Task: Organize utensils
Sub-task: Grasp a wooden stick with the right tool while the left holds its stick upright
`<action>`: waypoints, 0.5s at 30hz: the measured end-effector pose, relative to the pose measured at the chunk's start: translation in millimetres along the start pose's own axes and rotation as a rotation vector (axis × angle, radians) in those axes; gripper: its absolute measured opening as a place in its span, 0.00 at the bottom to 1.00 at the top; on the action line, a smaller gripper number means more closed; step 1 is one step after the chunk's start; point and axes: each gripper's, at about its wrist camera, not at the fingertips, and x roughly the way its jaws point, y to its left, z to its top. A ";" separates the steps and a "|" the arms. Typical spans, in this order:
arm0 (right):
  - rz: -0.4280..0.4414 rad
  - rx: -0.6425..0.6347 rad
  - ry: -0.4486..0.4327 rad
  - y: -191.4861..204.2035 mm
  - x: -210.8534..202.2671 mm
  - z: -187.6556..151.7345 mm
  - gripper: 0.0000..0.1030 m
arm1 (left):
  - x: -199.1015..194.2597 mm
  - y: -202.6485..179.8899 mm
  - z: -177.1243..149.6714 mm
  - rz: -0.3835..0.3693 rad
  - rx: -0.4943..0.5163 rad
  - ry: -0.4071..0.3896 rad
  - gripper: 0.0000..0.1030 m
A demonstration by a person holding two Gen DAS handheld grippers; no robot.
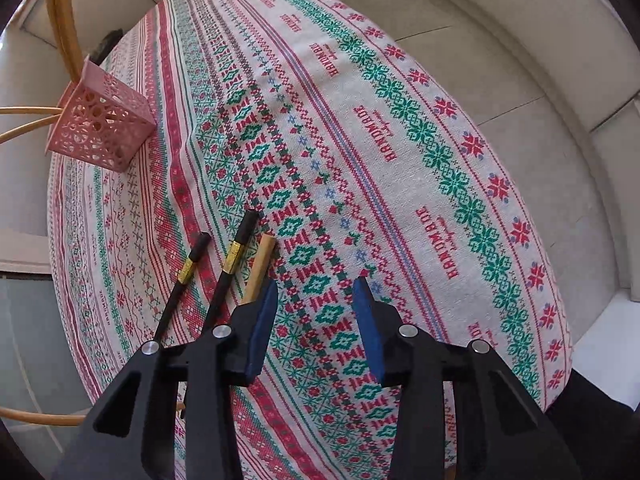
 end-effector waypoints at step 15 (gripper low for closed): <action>-0.206 -0.057 -0.082 61.8 13.6 -2.5 0.30 | -35.0 -4.9 10.0 0.004 -0.017 -0.134 0.04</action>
